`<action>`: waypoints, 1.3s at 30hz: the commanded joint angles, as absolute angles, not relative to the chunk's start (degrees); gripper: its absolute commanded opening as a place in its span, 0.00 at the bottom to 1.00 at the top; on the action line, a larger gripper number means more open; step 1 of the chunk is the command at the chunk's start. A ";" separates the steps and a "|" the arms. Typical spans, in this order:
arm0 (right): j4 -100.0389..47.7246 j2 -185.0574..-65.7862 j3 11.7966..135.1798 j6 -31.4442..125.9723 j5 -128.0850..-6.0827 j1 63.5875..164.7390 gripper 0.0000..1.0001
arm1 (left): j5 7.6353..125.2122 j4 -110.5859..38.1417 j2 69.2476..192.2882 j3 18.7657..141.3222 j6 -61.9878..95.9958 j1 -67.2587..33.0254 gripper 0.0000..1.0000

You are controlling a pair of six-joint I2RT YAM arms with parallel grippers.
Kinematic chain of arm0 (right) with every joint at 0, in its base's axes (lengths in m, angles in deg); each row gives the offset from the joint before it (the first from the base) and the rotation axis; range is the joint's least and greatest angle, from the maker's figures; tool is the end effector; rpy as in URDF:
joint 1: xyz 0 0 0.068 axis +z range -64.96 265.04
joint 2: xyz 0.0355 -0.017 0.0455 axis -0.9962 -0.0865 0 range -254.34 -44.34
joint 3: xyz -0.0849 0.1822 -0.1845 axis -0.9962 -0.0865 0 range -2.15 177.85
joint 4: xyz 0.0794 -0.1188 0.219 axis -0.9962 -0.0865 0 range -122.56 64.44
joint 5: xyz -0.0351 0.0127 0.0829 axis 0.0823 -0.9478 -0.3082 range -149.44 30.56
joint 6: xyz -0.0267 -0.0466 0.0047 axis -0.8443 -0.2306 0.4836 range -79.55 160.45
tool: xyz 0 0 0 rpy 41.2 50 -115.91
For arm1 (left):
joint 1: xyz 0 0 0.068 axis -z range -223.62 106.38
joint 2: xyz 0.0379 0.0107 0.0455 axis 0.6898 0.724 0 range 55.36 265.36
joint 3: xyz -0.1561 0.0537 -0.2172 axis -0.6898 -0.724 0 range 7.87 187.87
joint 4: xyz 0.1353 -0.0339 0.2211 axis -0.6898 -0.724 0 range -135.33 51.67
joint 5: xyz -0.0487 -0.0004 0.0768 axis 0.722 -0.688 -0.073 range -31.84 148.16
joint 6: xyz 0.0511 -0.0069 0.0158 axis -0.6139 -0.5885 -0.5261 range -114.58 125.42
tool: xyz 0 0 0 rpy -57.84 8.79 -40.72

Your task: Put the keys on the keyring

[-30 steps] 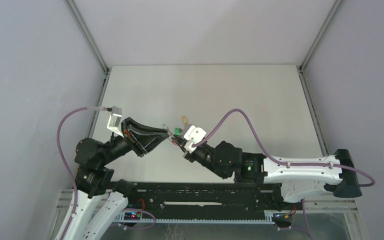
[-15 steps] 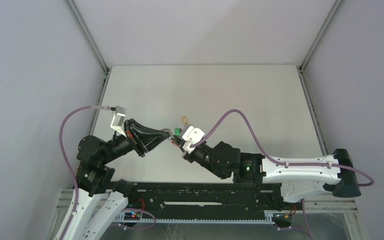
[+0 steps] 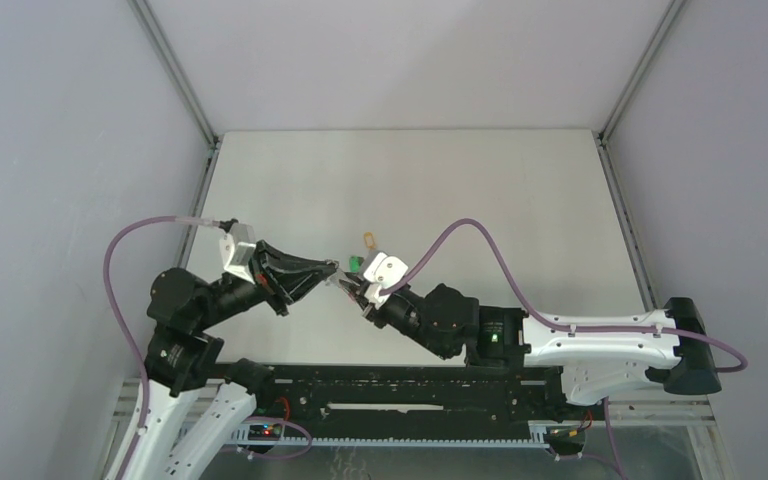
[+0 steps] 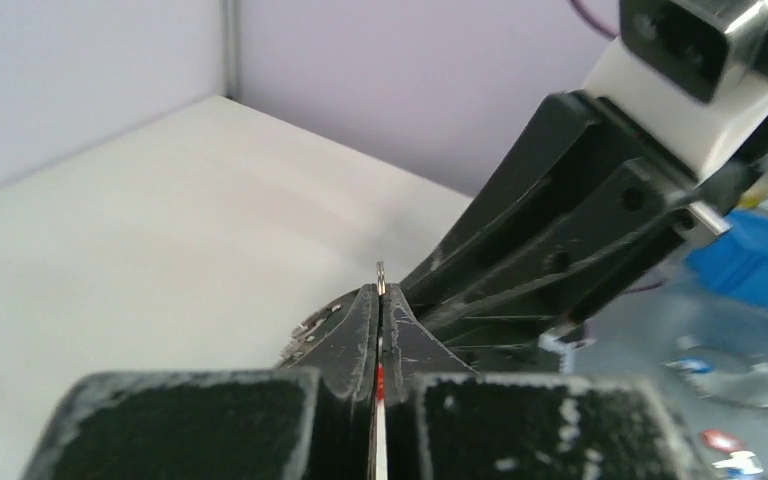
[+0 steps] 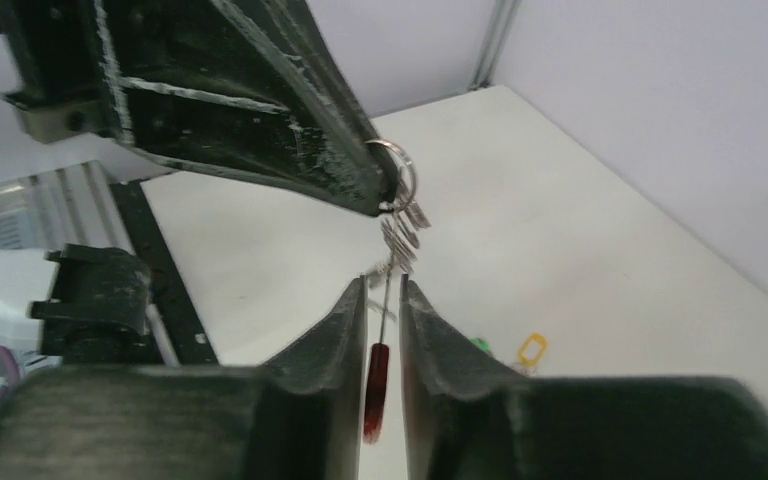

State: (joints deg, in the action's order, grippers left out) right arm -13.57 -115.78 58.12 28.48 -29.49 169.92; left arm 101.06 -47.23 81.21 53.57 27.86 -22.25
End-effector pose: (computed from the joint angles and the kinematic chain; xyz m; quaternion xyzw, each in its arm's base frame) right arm 0.0438 0.2901 0.3766 -0.3852 0.5877 0.2629 0.6611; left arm 0.0758 -0.0557 0.3872 0.2765 0.5950 -0.4837 0.5793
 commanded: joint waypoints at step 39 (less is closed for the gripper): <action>-24.10 -108.92 61.84 26.00 -66.78 164.36 0.31 | 131.91 -64.71 80.37 58.84 -16.71 -22.00 0.00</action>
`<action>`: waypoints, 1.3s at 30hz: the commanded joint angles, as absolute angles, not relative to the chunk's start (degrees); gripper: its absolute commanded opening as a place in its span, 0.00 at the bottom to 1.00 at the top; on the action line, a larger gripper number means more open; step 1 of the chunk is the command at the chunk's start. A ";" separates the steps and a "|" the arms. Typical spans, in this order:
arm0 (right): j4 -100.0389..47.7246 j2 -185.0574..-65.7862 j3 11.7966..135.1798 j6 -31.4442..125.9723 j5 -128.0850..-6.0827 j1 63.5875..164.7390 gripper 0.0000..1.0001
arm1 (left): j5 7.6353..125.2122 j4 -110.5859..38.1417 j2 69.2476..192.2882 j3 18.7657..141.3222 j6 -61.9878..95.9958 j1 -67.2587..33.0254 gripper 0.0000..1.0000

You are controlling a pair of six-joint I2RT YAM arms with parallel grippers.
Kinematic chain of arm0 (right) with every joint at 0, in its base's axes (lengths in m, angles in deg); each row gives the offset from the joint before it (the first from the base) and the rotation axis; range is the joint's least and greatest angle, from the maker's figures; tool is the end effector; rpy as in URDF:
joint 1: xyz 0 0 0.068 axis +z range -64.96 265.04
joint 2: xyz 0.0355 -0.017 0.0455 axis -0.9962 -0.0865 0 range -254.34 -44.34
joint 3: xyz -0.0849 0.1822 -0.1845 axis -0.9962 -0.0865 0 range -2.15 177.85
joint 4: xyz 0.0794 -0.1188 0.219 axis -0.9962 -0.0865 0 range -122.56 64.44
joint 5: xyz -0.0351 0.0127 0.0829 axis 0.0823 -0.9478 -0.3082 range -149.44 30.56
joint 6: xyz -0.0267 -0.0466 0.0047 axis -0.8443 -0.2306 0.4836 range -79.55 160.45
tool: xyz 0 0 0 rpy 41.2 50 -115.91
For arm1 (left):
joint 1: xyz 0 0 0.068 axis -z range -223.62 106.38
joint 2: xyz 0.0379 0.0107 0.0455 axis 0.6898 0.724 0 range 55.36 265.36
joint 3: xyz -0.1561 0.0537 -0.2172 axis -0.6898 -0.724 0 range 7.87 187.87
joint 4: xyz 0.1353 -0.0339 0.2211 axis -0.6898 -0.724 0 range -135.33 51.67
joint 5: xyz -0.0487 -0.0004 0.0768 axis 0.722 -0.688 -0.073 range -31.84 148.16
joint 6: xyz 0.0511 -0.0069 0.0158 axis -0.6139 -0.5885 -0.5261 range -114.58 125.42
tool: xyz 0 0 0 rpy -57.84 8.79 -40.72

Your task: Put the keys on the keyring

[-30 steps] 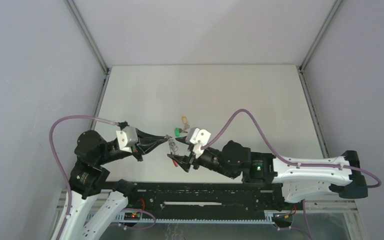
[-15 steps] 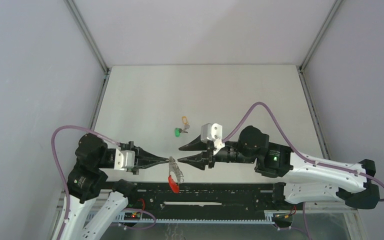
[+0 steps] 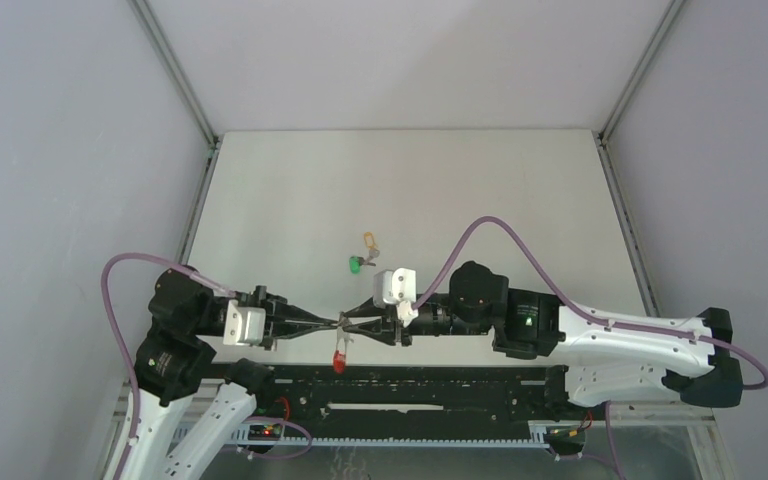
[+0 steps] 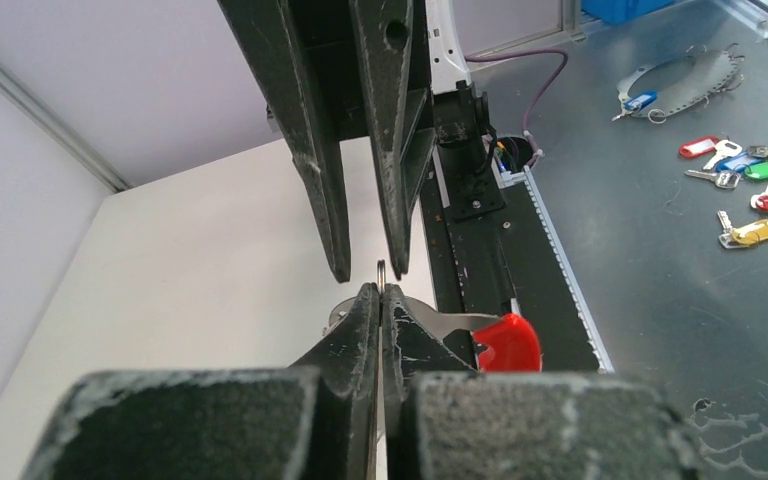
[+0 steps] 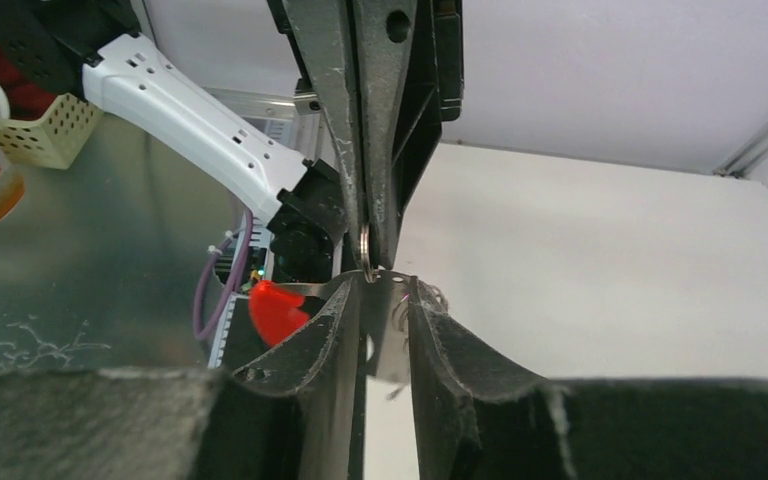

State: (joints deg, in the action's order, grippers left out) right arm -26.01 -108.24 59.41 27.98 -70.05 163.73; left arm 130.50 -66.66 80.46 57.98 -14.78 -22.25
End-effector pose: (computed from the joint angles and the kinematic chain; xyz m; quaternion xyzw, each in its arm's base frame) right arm 0.0446 0.2563 0.3952 -0.5596 0.4591 0.4312 0.5387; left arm 0.0457 -0.0543 0.3785 0.5870 0.4052 -0.4348 0.5497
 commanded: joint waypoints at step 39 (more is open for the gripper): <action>-21.01 -109.78 61.75 27.54 -64.91 162.11 0.00 | 127.74 -65.37 82.64 55.24 -18.33 -21.82 0.06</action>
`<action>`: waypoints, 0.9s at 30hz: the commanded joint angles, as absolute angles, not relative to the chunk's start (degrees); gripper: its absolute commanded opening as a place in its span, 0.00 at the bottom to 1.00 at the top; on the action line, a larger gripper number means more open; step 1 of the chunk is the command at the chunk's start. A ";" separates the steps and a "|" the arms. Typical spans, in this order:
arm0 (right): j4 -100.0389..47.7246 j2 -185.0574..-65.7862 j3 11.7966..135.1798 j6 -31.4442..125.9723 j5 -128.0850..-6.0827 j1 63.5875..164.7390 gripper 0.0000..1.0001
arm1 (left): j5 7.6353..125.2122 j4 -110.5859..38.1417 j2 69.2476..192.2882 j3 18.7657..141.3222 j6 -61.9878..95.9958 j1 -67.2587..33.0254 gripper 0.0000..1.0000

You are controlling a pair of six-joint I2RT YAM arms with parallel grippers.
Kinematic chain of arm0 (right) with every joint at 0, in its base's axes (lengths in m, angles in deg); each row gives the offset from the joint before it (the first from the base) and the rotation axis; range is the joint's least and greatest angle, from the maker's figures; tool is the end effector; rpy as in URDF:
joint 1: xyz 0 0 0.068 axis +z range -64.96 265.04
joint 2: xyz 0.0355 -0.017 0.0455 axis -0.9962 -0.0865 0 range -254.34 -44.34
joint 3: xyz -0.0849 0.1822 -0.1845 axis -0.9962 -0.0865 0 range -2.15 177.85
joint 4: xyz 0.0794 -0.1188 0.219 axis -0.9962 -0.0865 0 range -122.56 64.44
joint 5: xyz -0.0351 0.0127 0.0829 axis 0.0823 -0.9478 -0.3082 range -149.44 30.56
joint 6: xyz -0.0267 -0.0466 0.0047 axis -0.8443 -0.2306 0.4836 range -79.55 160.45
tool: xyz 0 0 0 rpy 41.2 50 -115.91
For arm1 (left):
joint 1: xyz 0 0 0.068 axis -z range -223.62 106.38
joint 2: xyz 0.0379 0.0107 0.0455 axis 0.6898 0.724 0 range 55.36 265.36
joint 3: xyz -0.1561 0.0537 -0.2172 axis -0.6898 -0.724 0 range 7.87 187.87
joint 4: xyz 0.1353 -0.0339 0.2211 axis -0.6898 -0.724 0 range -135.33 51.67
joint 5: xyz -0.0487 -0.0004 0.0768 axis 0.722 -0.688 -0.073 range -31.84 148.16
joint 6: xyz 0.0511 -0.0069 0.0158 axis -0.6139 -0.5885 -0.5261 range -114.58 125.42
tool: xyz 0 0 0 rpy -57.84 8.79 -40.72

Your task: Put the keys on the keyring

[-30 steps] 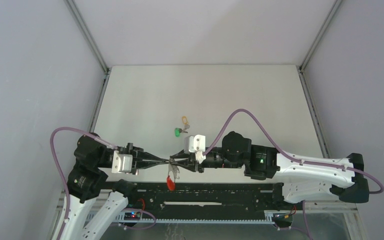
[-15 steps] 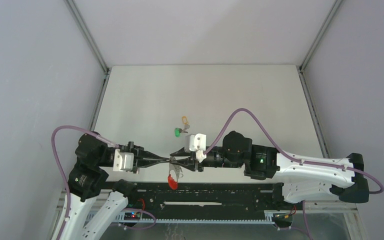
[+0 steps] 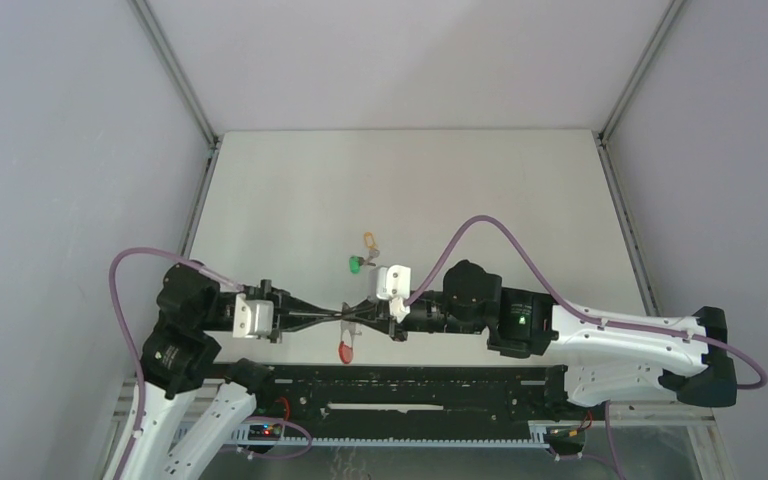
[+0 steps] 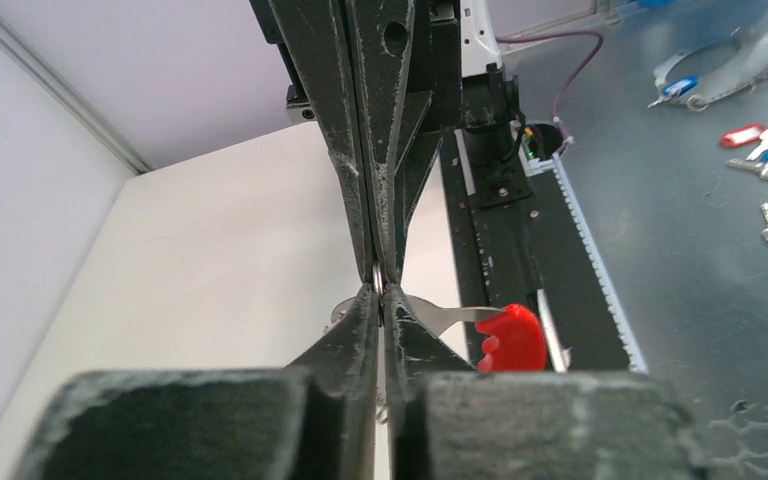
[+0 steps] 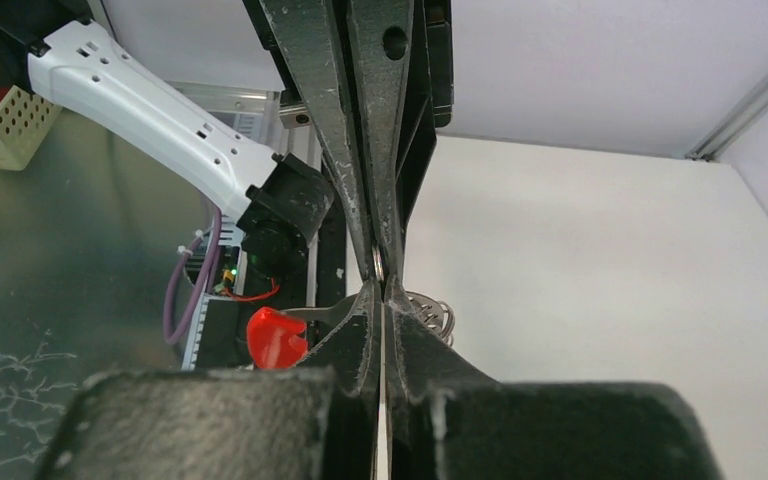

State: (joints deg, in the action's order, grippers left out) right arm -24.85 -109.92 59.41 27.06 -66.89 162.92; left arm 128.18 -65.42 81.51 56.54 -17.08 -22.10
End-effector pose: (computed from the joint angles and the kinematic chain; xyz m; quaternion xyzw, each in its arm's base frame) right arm 0.0519 0.2636 0.3902 -0.5500 0.4755 0.4054 0.5541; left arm 0.0550 -0.0577 0.3722 0.5863 0.4121 -0.4167 0.5593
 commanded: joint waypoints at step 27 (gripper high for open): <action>4.63 -105.42 46.01 49.14 -76.58 153.99 0.00 | 122.62 -55.02 82.56 51.89 3.38 -21.91 0.34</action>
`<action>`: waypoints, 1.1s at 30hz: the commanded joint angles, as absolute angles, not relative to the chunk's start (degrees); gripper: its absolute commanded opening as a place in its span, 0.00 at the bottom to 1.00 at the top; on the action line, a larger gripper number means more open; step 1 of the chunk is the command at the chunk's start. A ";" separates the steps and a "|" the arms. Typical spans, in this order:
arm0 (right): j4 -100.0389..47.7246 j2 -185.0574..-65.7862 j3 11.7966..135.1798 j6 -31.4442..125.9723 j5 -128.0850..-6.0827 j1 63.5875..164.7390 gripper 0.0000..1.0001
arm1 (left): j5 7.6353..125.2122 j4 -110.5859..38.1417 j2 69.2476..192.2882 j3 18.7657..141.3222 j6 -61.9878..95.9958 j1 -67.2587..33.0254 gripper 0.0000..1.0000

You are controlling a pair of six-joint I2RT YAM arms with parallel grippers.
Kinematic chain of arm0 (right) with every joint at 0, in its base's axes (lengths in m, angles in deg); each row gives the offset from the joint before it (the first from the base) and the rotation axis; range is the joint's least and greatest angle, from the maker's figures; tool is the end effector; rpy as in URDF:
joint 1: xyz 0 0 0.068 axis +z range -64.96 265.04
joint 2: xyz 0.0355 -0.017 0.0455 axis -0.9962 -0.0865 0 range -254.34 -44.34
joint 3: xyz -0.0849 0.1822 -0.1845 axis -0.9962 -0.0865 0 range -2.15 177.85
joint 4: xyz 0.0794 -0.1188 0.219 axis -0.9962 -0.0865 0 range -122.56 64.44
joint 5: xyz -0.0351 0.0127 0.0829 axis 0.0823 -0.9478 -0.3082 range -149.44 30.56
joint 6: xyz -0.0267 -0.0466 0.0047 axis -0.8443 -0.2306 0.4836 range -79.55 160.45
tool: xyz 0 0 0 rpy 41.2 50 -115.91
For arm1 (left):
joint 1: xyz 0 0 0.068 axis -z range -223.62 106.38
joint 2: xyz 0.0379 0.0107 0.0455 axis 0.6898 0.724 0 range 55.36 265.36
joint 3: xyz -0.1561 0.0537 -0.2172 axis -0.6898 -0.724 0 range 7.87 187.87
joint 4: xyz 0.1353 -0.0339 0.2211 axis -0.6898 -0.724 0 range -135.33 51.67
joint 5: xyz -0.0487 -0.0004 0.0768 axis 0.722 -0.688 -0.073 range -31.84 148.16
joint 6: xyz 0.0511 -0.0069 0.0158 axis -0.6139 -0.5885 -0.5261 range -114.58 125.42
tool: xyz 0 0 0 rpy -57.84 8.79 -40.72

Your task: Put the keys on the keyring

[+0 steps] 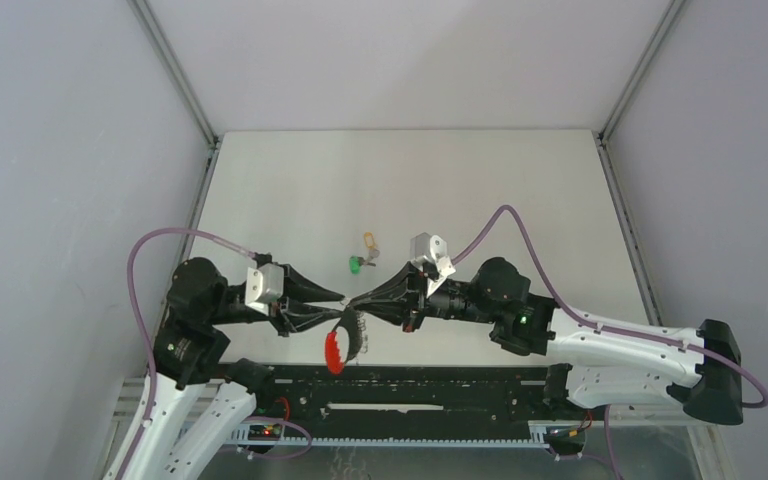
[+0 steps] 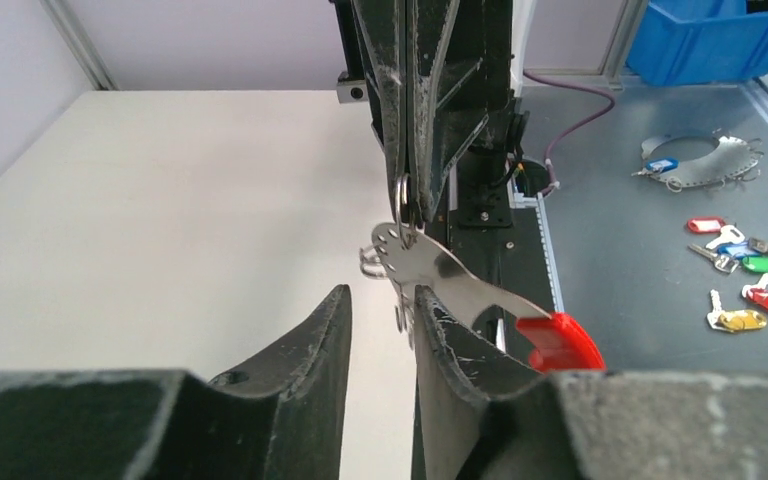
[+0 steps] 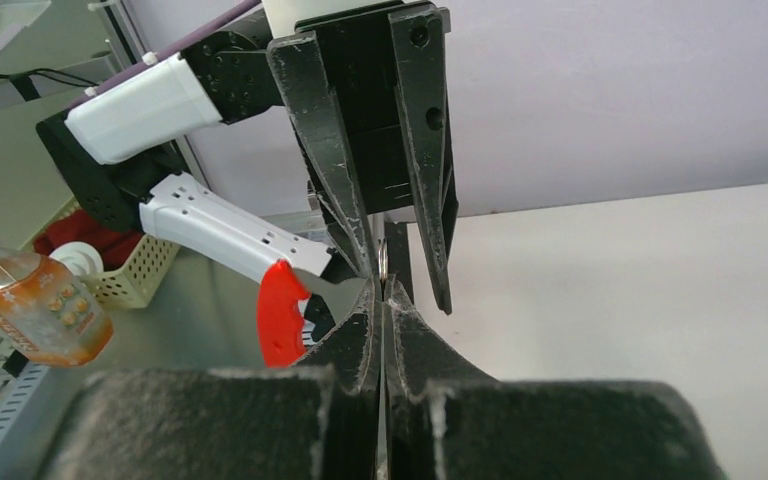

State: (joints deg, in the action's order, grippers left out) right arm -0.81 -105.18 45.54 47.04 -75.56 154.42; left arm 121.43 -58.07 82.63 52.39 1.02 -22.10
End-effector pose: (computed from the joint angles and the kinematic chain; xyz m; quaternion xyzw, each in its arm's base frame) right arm 0.0787 0.2371 0.3684 -0.4188 0.4776 0.5421 0.5502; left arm 0.0735 -0.0632 0.3604 0.4913 0.5180 -0.4622 0.5260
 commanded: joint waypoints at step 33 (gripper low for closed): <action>-0.89 -107.11 46.90 47.49 -80.27 153.68 0.00 | 124.33 -55.76 83.34 53.42 3.22 -21.91 0.33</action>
